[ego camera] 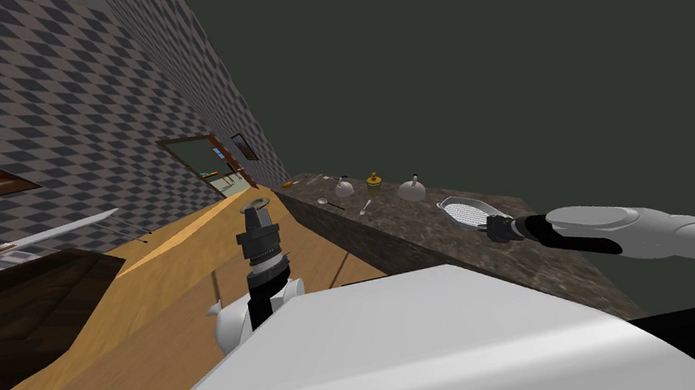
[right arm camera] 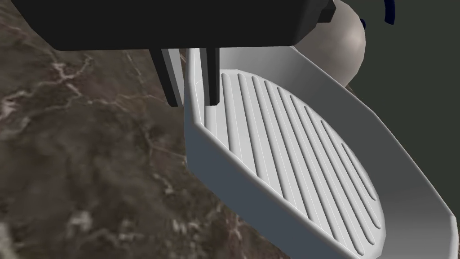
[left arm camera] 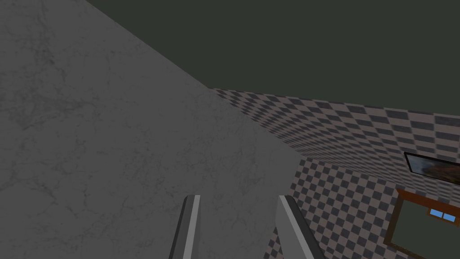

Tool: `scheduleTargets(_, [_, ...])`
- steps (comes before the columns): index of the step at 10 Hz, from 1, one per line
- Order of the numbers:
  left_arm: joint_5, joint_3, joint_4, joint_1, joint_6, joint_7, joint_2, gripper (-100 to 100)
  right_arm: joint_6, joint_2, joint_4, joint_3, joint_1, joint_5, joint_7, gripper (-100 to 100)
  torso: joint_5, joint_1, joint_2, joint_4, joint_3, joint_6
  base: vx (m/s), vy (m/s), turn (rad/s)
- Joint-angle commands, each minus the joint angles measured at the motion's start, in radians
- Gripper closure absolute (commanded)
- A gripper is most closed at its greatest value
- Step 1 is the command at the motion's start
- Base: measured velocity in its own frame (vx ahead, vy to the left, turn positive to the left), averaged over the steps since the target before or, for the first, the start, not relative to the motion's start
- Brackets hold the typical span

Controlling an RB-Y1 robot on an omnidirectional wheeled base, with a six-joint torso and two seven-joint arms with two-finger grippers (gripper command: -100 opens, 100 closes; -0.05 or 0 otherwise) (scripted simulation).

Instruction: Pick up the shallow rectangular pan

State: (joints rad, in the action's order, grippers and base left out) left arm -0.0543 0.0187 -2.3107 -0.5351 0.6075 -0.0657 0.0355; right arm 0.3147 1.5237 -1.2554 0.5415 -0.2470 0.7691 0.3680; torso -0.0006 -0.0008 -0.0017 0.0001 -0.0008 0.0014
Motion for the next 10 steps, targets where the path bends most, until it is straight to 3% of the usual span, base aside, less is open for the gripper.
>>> scheduleTargets(1, [0.000, 0.000, 0.000, 0.000, 0.000, 0.000, 0.000, 0, 0.000, 0.000, 0.000, 0.000, 0.000, 0.000, 0.000, 100, 0.000, 0.000, 0.000, 0.000, 0.000, 0.000, 0.000, 0.000, 0.000])
scheduleTargets(2, [0.000, 0.000, 0.000, 0.000, 0.000, 0.000, 0.000, 0, 0.000, 0.000, 0.000, 0.001, 0.000, 0.000, 0.000, 100, 0.000, 0.000, 0.000, 0.000, 0.000, 0.000, 0.000, 0.000, 0.000])
scheduleTargets(3, [0.000, 0.000, 0.000, 0.000, 0.000, 0.000, 0.000, 0, 0.001, -0.001, 0.000, 0.001, -0.001, 0.000, 0.000, 0, 0.001, 0.001, 0.001, 0.001, 0.001, 0.000, 0.000, 0.000, 0.000])
scheduleTargets(4, [0.000, 0.000, 0.000, 0.000, 0.000, 0.000, 0.000, 0, 0.037, -0.012, 0.040, -0.028, -0.002, -0.001, 0.024, 100, 0.001, 0.001, 0.001, 0.001, 0.001, 0.000, 0.001, 0.031, 0.006])
scheduleTargets(10, [0.000, 0.000, 0.000, 0.000, 0.000, 0.000, 0.000, 0, 0.193, -0.064, 0.203, -0.146, -0.015, -0.007, 0.127, 100, 0.005, 0.008, 0.002, 0.002, 0.002, 0.000, 0.002, 0.058, 0.004])
